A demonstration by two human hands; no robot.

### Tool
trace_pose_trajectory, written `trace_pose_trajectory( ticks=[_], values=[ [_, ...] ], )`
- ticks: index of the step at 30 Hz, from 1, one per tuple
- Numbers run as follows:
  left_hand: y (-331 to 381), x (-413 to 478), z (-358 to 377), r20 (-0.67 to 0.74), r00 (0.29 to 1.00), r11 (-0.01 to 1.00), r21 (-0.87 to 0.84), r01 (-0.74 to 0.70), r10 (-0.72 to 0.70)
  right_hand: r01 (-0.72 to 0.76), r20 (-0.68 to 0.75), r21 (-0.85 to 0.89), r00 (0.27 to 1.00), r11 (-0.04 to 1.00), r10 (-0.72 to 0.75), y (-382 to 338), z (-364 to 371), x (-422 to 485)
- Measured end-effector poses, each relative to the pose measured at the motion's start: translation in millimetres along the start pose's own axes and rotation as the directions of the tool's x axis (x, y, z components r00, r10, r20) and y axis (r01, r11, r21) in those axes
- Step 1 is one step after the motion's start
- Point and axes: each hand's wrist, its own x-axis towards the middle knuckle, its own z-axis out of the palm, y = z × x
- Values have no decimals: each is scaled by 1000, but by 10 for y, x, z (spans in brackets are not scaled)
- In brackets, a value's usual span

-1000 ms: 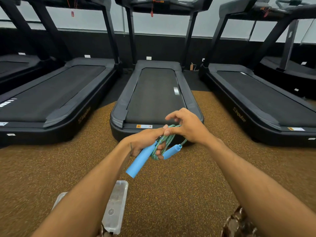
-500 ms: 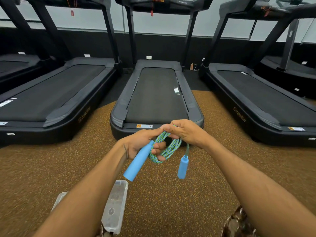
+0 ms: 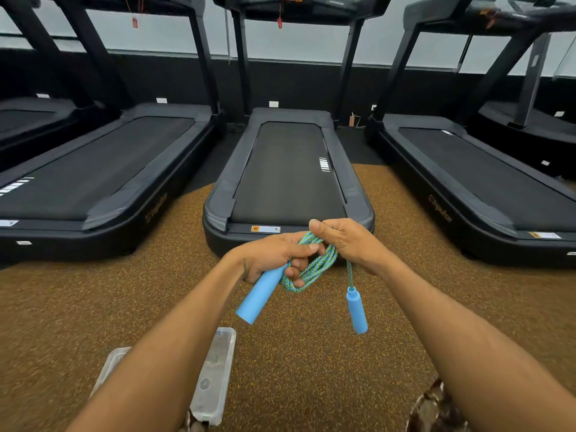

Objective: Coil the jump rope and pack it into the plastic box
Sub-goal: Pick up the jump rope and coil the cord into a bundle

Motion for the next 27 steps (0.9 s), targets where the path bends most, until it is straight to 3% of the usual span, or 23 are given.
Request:
trace_pose_trajectory(
  ticks=[6,12,20,27],
  values=[
    [-6,10,-30,66,996,987,-153,-40,51,9,-27,57,1000,998,-7,-98,-62,-33],
    [-37,62,80,-5,995,950,-298,-95,98,8,-31,216,1000,976,-1,-46,-53,-10],
    [-57,43,23,-32,986,909,-384,-162,162,-39,70,551,998,833,0,-60,-24,-74],
    [-130,35,-109,-33,984,846,-507,-166,173,-168,181,601,981,781,72,68,-103,-138]
  ],
)
